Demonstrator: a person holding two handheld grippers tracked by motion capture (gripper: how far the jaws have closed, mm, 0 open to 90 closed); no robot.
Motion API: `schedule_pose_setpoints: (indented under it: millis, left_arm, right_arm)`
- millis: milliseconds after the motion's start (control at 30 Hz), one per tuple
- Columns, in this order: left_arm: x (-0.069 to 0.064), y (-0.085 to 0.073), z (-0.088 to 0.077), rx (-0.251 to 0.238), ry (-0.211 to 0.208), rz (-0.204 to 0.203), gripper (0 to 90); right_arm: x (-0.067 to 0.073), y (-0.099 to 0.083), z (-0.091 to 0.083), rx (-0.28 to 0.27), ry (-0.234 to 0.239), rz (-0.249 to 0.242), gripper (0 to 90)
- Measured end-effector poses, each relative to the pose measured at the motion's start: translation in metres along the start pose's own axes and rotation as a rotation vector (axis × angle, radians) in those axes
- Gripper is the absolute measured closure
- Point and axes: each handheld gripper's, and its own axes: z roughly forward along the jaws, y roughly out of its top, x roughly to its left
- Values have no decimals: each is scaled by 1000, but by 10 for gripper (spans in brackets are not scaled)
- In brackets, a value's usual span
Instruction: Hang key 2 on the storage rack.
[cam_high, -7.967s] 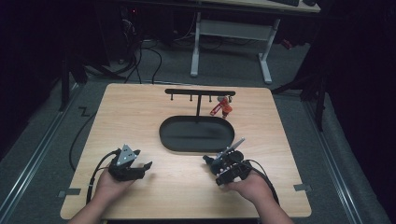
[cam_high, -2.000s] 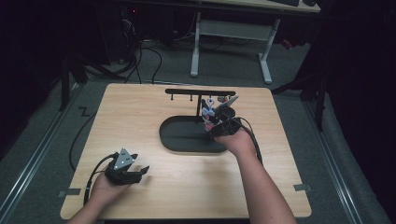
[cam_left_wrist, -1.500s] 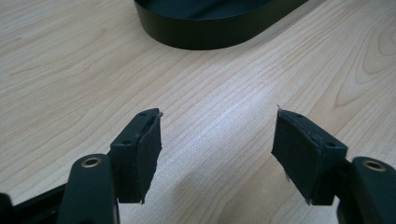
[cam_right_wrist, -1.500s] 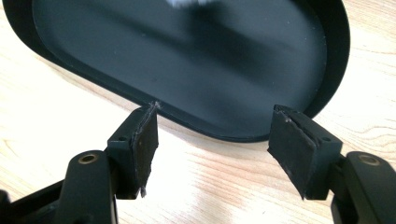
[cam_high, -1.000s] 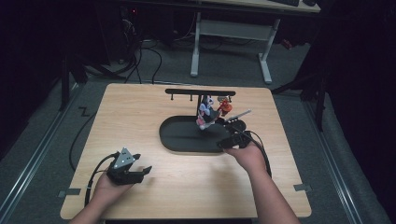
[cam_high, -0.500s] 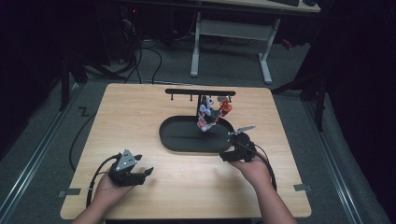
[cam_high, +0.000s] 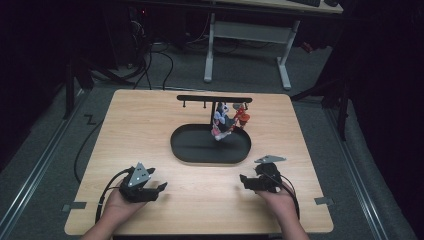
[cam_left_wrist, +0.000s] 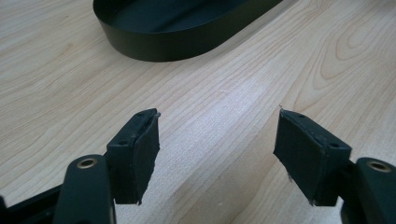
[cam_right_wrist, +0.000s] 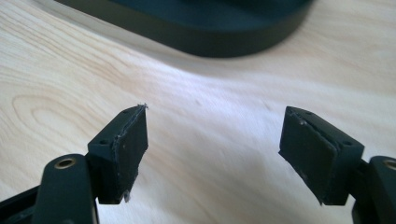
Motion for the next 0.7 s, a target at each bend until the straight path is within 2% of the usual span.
schedule_pose_setpoints:
  millis: [100, 133, 167, 200, 267, 300, 367, 400, 433, 500, 633, 667, 700]
  left_arm:
    - [-4, 1, -4, -33, -6, 5, 309]
    - [-4, 1, -4, -33, -6, 5, 308]
    - [-6, 1, -5, -34, -3, 0, 306]
    - [-6, 0, -7, -32, -3, -8, 304]
    - [-6, -4, -11, -41, -4, -30, 302]
    - [-7, -6, -13, -40, 1, -31, 302]
    - [-7, -7, -16, -37, 9, -28, 301]
    - [-7, -7, -16, -37, 9, -28, 300]
    - [-5, -6, -17, -46, 12, -41, 299]
    - [-5, -6, -17, -49, 14, -49, 298]
    - [-6, -7, -17, -42, 15, -36, 295]
    - [-5, -6, -18, -44, 12, -33, 295]
    - [-5, -6, -18, -44, 12, -33, 294]
  right_arm:
    - [-12, -27, -9, -60, 3, 66, 191]
    - [-12, -27, -9, -60, 3, 66, 191]
    - [-14, -43, -15, -95, 8, 103, 145]
    - [-13, -53, -19, -126, 11, 113, 144]
    - [-9, -69, -28, -189, -1, 70, 131]
    - [-9, -71, -34, -199, -5, 46, 119]
    - [-13, -73, -40, -248, -27, 65, 110]
    - [-13, -73, -40, -248, -27, 65, 110]
    - [-17, -74, -39, -265, -32, 105, 96]
    - [-20, -74, -36, -254, -14, 126, 64]
    - [-21, -75, -32, -240, -2, 143, 60]
    - [-21, -75, -31, -218, -3, 173, 37]
    - [-21, -75, -31, -218, -3, 173, 37]
